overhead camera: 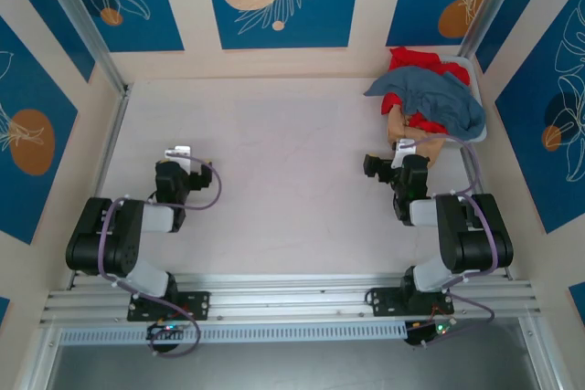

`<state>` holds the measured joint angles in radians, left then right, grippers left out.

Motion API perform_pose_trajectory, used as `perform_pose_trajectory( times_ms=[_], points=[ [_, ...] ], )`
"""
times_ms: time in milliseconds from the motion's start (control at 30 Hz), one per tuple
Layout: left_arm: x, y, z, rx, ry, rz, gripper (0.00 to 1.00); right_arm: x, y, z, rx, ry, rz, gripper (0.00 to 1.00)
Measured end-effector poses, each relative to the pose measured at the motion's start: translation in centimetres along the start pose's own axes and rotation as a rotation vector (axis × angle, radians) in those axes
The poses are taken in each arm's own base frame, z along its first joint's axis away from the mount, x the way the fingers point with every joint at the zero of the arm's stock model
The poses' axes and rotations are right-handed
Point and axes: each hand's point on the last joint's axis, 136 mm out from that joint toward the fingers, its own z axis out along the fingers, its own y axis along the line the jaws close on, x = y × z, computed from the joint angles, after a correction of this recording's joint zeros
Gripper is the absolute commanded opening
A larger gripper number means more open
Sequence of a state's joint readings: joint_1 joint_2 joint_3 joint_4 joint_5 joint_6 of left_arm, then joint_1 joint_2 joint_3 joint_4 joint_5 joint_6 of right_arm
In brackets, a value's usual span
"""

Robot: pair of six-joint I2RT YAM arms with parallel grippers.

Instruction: Fold and stack the t-shirts

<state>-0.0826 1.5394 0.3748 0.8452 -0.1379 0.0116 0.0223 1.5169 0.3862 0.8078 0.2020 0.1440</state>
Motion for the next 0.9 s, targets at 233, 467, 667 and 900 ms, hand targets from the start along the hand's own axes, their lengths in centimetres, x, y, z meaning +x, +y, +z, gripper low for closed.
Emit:
perform_pose_trajectory(
  times_ms=[233, 467, 667, 900],
  points=[
    [0.0, 0.0, 0.0, 0.0, 0.0, 0.0, 1.0, 0.0, 0.0, 0.0, 0.0, 0.0, 0.0, 0.99],
    [0.0, 0.0, 0.0, 0.0, 0.0, 0.0, 1.0, 0.0, 0.0, 0.0, 0.0, 0.0, 0.0, 1.0],
    [0.0, 0.0, 0.0, 0.0, 0.0, 0.001, 1.0, 0.0, 0.0, 0.0, 0.002, -0.001, 0.0, 0.99],
    [-8.9, -0.6, -4.7, -0.051, -0.152, 0.024, 1.0, -8.5, 3.9, -4.5, 0.025, -0.152, -0.079, 0.99]
  ],
)
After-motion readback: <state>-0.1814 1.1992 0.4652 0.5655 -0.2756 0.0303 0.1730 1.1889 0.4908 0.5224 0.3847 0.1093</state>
